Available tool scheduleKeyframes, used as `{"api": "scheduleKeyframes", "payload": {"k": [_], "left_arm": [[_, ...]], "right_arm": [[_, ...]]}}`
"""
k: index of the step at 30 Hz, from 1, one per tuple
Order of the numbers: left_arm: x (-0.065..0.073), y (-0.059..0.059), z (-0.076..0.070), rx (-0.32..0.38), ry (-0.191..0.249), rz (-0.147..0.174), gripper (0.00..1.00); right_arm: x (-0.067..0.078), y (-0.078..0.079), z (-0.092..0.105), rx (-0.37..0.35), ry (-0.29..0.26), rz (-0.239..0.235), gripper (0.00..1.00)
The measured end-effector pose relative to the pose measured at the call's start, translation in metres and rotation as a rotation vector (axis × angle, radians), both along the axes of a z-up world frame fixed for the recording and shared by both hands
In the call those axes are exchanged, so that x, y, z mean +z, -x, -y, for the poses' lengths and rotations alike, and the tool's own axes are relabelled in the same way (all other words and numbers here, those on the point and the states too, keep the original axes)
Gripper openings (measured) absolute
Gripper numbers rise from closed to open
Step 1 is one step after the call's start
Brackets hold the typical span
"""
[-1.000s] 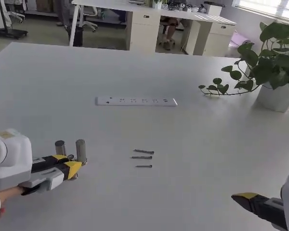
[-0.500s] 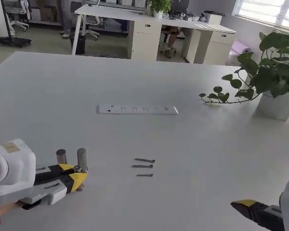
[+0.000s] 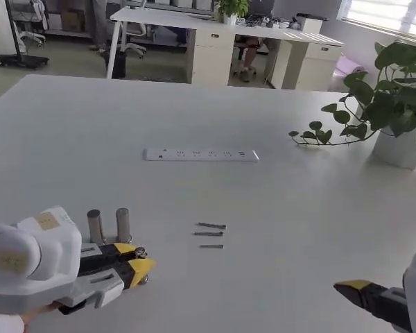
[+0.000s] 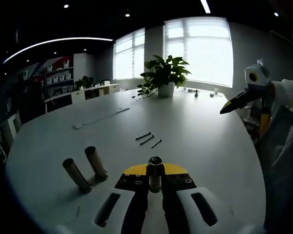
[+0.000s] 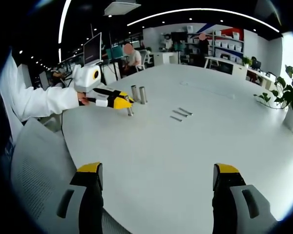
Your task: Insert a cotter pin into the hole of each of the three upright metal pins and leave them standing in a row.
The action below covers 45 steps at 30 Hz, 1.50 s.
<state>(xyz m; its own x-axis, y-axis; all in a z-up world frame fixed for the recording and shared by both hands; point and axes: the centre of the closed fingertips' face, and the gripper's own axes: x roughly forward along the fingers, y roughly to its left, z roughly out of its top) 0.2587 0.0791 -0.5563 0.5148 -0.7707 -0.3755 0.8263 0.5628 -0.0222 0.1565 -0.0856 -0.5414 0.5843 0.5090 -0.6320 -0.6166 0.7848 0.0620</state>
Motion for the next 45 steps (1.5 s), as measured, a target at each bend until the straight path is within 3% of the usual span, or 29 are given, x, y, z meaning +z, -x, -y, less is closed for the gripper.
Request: {"api": "scheduleKeyframes", "payload": {"k": [19,36,37,39,42,45], "left_arm": [[-0.016,0.012,0.012,-0.029,-0.024,-0.014,0.07],[-0.016,0.009,0.012,-0.009,0.007,-0.032,0.08],[-0.019,0.008,0.01,0.011,0.007,-0.065,0.09],[-0.022,0.006,0.007,0.016,-0.021,-0.053,0.14],[-0.024,0.009,0.005,0.013,-0.019,-0.071,0.25],[-0.024,0.012,0.001,0.001,-0.013,-0.094,0.28]], "right_arm": [[0.005,0.007,0.009,-0.029,0.007,0.019,0.92],[0.005,0.009,0.007,-0.026,0.018,0.019,0.91],[0.006,0.009,0.007,-0.025,0.018,0.02,0.91],[0.006,0.009,0.007,-0.022,0.019,0.022,0.91],[0.006,0.01,0.006,-0.02,0.019,0.022,0.91],[0.007,0.01,0.007,-0.021,0.02,0.026,0.91]]}}
